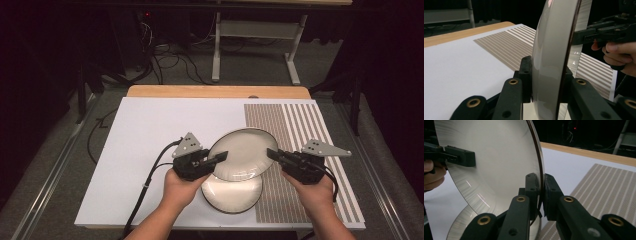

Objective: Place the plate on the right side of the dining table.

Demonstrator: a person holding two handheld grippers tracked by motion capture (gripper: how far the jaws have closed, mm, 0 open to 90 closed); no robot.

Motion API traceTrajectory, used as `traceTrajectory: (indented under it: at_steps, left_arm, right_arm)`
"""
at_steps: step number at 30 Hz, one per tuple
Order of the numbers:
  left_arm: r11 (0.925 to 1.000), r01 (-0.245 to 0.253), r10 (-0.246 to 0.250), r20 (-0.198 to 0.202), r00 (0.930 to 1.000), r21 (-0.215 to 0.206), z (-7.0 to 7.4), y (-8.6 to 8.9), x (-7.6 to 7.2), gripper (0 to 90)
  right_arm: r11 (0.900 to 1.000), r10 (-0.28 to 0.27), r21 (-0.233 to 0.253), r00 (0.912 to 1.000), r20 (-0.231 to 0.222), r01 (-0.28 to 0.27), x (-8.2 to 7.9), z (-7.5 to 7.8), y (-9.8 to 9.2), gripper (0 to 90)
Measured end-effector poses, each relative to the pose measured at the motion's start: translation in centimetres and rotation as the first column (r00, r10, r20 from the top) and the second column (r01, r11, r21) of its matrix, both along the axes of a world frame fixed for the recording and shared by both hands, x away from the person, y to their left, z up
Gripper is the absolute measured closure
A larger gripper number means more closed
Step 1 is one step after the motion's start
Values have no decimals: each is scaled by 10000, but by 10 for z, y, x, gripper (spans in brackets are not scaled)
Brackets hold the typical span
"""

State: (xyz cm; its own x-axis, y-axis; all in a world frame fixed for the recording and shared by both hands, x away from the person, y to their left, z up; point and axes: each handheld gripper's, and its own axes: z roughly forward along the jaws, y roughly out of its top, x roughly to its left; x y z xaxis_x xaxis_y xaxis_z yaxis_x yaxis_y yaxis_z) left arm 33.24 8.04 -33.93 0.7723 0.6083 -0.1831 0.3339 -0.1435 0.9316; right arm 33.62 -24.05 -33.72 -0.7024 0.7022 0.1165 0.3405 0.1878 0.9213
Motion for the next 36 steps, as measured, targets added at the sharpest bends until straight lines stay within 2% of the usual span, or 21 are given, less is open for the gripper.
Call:
traceTrajectory:
  at_steps: [5, 10, 14, 18, 25, 36]
  left_arm:
    - [9994, 193, -196, 92, 9998, 298, 5, -20, 7, 727]
    - [9984, 423, -421, -37, 9991, 383, 7, -37, 17, 725]
    - [9965, 629, -627, -59, 9980, 543, 8, -50, 25, 724]
    - [9948, 786, -791, 59, 9968, 645, 8, -63, 30, 719]
    - [9936, 982, -982, -14, 9952, 565, 3, -82, 42, 714]
    - [9934, 1024, -1006, -358, 9943, 523, -7, -101, 60, 684]
  right_arm:
    - [9995, -315, 88, 9995, 19, 315, -1, -2, -19, 855]
    - [9983, -581, 101, 9983, 88, 580, 1, -3, -35, 855]
    - [9960, -870, 190, 9962, -26, 871, 1, -4, -47, 855]
    - [9933, -1135, 240, 9935, 23, 1134, -1, -6, -59, 856]
    - [9870, -1529, 489, 9881, -145, 1534, -1, -10, -76, 857]
    - [9792, -1986, 373, 9798, -233, 1994, 2, -16, -91, 867]
